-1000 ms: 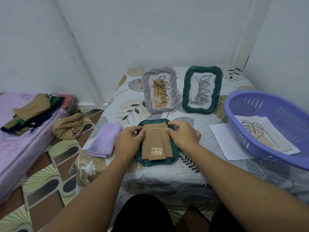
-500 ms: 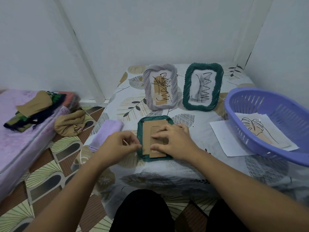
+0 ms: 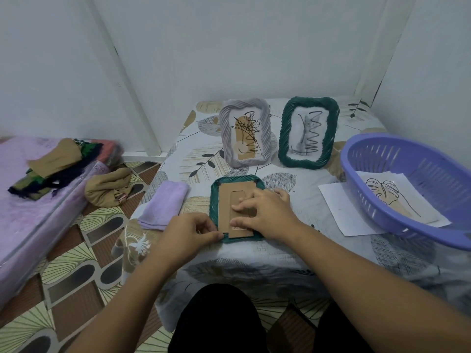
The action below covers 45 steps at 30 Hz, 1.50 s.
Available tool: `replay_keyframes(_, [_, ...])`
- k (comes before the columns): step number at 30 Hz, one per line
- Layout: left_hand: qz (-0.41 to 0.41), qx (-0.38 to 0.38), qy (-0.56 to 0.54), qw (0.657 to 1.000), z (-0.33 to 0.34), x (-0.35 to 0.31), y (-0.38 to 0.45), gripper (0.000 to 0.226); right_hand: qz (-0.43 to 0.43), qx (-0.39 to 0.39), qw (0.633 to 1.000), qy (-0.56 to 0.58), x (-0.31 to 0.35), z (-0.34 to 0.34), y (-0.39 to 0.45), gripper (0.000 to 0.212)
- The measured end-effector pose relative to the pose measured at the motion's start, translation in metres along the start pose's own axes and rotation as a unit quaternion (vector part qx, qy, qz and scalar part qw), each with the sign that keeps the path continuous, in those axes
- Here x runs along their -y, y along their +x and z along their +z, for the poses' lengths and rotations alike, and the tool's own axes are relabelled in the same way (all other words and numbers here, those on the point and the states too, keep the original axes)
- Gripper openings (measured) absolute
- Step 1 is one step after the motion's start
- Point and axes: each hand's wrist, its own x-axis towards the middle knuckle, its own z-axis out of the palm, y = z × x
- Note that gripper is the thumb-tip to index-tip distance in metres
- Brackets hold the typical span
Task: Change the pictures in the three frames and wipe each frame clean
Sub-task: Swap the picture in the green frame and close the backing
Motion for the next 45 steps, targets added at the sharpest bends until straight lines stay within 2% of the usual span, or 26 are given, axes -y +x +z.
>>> replay_keyframes(6, [0.026, -0.058, 0.057, 0.996, 0.015, -0.007, -0.015, 0.018, -0.004, 0.000, 1.000, -0.009, 0.001, 0.000, 0.000, 0.055])
replay_keyframes(14, [-0.009, -0.130, -0.022, 0.991, 0.037, -0.005, -0.021, 0.023, -0.006, 0.006, 1.000, -0.024, 0.002, -0.002, 0.001, 0.054])
replay_keyframes(22, [-0.054, -0.074, -0.007, 0.996, 0.027, -0.002, -0.003, 0.025, -0.012, 0.005, 1.000, -0.021, -0.001, 0.000, 0.002, 0.053])
replay_keyframes(25, [-0.037, -0.081, -0.003, 0.996, 0.019, -0.004, 0.013, 0.018, -0.012, 0.008, 1.000, -0.016, -0.001, 0.000, 0.001, 0.055])
replay_keyframes(28, [-0.008, -0.064, -0.056, 0.996, 0.014, -0.006, 0.037, 0.009, -0.021, 0.020, 0.999, -0.016, -0.003, -0.001, 0.000, 0.051])
replay_keyframes(32, [0.013, -0.014, -0.123, 0.992, 0.021, 0.004, 0.051, 0.026, -0.022, 0.070, 0.997, -0.014, -0.007, -0.012, 0.000, 0.042])
replay_keyframes(36, [0.024, -0.017, -0.161, 0.987, 0.032, 0.017, 0.052, 0.038, -0.029, 0.113, 0.993, 0.020, -0.013, -0.026, 0.001, 0.034])
replay_keyframes(39, [0.017, -0.023, -0.185, 0.982, 0.034, 0.020, 0.057, 0.040, -0.027, 0.123, 0.991, 0.042, -0.017, -0.037, 0.004, 0.028])
replay_keyframes(42, [0.028, -0.021, -0.198, 0.980, 0.037, 0.020, 0.058, 0.043, -0.017, 0.181, 0.978, 0.104, -0.020, -0.046, 0.006, 0.031])
replay_keyframes(45, [0.030, -0.019, -0.194, 0.980, 0.037, 0.021, 0.058, 0.040, -0.014, 0.209, 0.973, 0.101, -0.020, -0.050, 0.007, 0.035])
